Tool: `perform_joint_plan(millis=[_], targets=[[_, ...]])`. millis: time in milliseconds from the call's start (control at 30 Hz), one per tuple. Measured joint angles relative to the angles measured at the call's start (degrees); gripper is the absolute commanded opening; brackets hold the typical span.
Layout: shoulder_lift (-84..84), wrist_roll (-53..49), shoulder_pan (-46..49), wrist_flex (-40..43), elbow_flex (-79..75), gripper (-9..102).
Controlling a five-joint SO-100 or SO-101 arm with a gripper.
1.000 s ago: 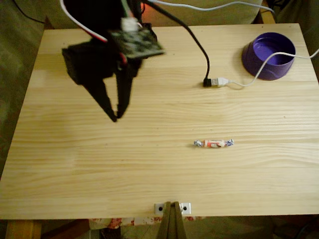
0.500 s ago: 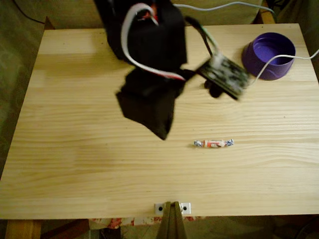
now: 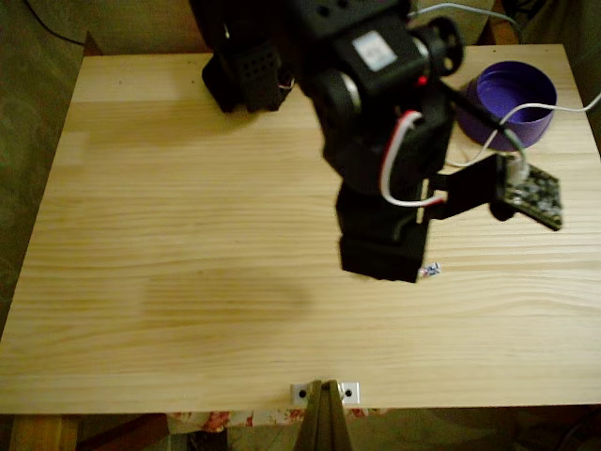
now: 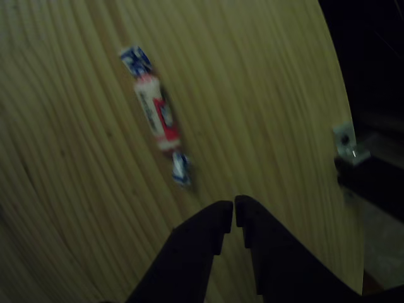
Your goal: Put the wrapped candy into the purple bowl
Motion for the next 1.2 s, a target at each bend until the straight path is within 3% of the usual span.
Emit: perform_joint_plan(millis=[267,633,1200], targets=[[-7.29,-0.18,-3.43,2.64,-7.03,3],[-13.62,-1.32,-5.36,8.17,-13.1,27],[-19.69,-1.49,-3.43,4.75,-17.58,29]])
